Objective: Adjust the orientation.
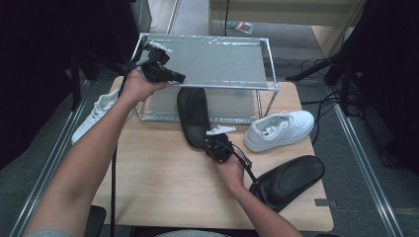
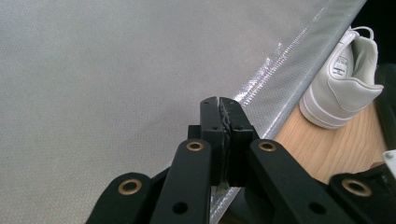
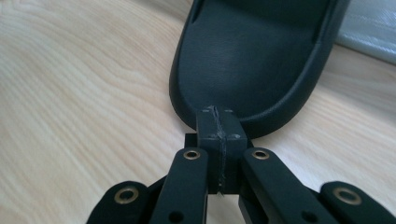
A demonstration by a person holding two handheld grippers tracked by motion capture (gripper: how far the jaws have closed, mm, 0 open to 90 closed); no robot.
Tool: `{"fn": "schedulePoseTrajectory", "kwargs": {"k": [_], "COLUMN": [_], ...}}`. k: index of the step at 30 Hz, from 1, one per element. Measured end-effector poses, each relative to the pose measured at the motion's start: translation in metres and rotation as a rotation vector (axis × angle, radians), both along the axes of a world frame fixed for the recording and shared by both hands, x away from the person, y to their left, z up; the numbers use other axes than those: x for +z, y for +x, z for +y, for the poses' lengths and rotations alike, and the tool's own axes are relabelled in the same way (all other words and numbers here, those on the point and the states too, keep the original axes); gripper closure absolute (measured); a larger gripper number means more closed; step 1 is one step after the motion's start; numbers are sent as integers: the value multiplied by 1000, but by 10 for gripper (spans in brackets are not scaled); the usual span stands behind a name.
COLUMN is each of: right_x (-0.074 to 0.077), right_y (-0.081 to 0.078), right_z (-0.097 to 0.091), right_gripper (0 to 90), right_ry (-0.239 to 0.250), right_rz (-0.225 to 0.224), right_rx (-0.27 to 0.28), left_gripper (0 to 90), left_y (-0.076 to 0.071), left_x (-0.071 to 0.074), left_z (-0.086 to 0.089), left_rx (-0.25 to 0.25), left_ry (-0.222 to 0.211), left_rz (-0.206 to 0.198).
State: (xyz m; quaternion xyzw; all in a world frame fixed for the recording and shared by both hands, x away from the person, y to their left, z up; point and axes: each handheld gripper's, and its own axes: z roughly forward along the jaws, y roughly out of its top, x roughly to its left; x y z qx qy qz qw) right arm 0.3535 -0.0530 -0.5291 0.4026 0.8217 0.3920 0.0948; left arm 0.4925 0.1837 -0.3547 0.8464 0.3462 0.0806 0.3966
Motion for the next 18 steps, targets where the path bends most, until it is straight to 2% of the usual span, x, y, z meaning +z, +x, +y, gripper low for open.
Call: {"fn": "schedulePoseTrajectory", "kwargs": {"k": [4,8,11,15,18], "right_x": [0,0,3,12,14], "right_y": [7,14,22,31,41], "right_z": [12,23,29,32,33], "right_gripper": [900,900,900,900,900], "right_ry": [-1,8,10,51,24], "right_rz": [-9,0,-12,-28,-18], "right_rx": [6,-10,-16,-20,-33], "left_gripper": [898,898,898,899,898], "left_y": [0,0,0,0,0], "left_x": [0,0,0,0,0], "left_z": [0,0,0,0,0], "left_rx": [0,1,1,2,2], "left_ry": [-2,-3,-2,-3,-5], "left_rz": [3,3,3,2,4]}}
